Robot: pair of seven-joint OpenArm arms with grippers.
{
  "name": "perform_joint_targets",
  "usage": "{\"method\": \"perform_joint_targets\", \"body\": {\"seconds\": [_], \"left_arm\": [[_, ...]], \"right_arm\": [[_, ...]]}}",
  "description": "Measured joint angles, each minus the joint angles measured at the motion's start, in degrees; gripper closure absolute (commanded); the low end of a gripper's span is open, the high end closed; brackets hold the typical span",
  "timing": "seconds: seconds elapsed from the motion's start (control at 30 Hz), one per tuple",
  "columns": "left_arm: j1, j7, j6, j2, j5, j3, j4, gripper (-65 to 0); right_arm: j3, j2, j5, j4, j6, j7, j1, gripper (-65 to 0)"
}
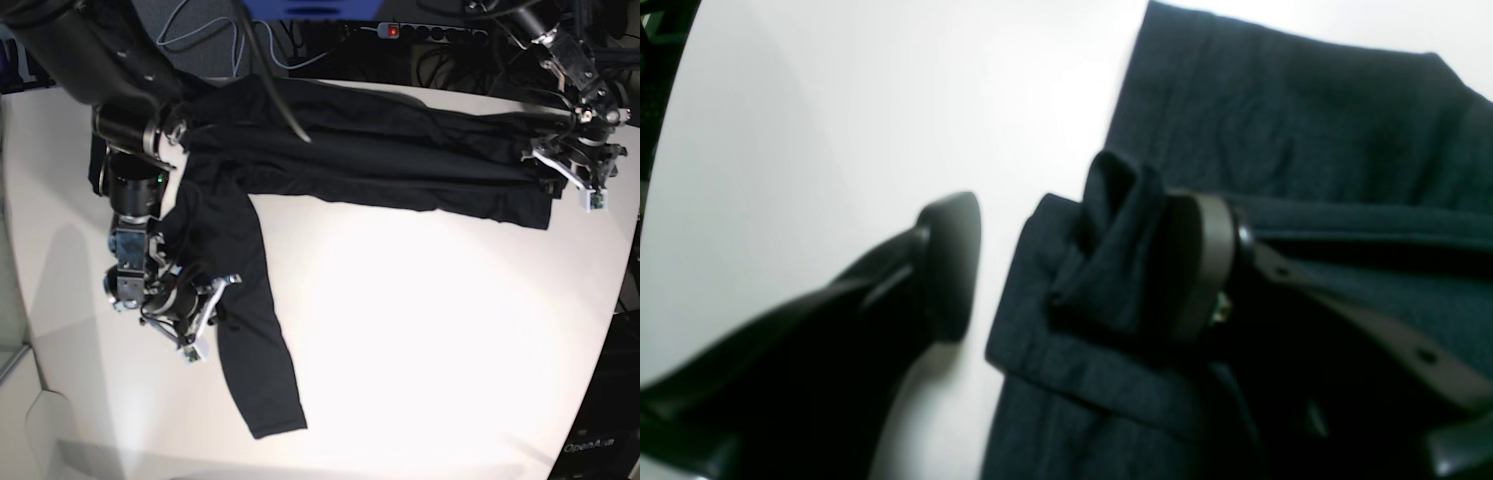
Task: Fold the T-shirt properly
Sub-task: 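Carry the sleeve cuff with the right gripper across the folded shirt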
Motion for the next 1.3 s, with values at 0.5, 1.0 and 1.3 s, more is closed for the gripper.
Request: {"method": "perform_joint_targets", "body": {"seconds": [0.5,1.0,1.3], "left_arm": [[0.15,-0.20,0.00,0.00,0.00,-0.04,-0.02,-39.2],[0.13,-0.22,0.02,-0.09,-0.20,0.35,-0.13,-39.2],[0.11,-0.22,0.02,-0.15,-0.17,0.39,-0.13,-39.2]], "right_arm": [[-0.44,-1.22,-1.51,21.90,0.04,-10.05,-7.91,-0.9],[-14.43,-8.83,-0.76,58.90,0.04,-22.86,-27.54,-0.9],[-26.21,-9.90,-1.01,69.44,0.04,-30.42,-33.92,-0.9]]}}
